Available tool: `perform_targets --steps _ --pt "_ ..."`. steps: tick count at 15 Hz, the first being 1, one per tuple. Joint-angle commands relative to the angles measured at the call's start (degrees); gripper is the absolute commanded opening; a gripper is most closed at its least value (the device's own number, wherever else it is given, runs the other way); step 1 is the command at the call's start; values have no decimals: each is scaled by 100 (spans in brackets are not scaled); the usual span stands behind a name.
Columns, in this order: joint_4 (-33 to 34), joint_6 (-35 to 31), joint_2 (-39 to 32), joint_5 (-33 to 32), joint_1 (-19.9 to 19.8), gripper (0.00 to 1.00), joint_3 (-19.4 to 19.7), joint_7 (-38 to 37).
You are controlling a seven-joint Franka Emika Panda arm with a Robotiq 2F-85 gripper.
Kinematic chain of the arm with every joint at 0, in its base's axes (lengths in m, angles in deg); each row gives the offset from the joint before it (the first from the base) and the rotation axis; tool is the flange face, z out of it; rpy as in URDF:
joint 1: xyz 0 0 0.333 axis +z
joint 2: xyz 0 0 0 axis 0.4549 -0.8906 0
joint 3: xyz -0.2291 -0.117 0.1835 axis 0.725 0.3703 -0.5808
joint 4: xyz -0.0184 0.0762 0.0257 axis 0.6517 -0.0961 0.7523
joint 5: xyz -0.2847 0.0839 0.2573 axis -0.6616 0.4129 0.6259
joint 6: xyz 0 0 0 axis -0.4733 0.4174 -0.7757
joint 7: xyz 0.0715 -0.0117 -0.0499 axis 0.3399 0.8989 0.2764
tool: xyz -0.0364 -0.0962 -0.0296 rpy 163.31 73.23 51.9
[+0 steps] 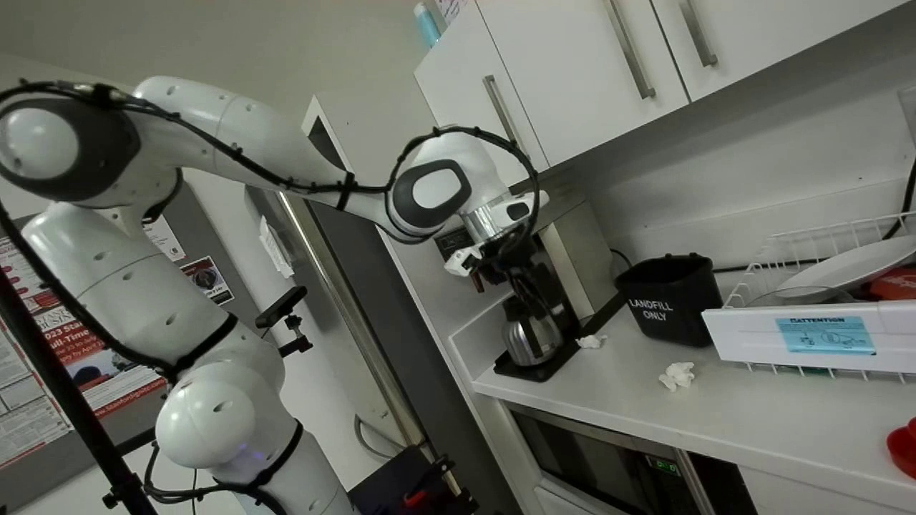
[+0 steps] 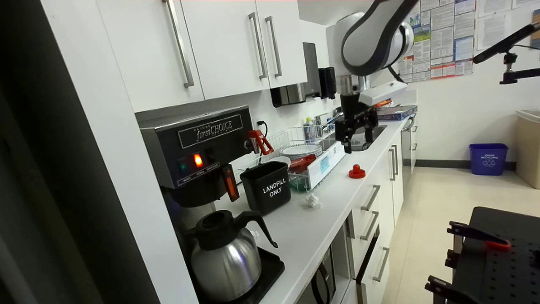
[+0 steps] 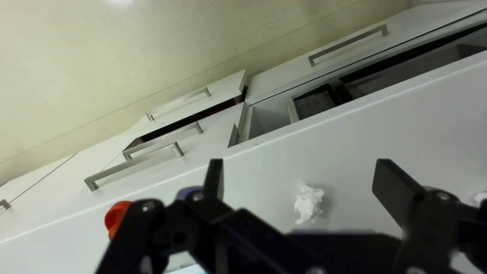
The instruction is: Put the paper in the bin
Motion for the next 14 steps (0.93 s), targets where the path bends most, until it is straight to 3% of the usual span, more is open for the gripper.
perform_targets --steps 1,3,10,13,14 --pt "663 -243 -1250 -655 -114 100 -138 -906" --pt "417 -223 -1012 -512 22 100 34 -647" --pt "651 -209 -1291 -578 54 100 61 -767" --pt "771 -955 -1646 -668 83 100 85 -1021" --pt "841 -1128 -1780 -336 96 100 77 -834"
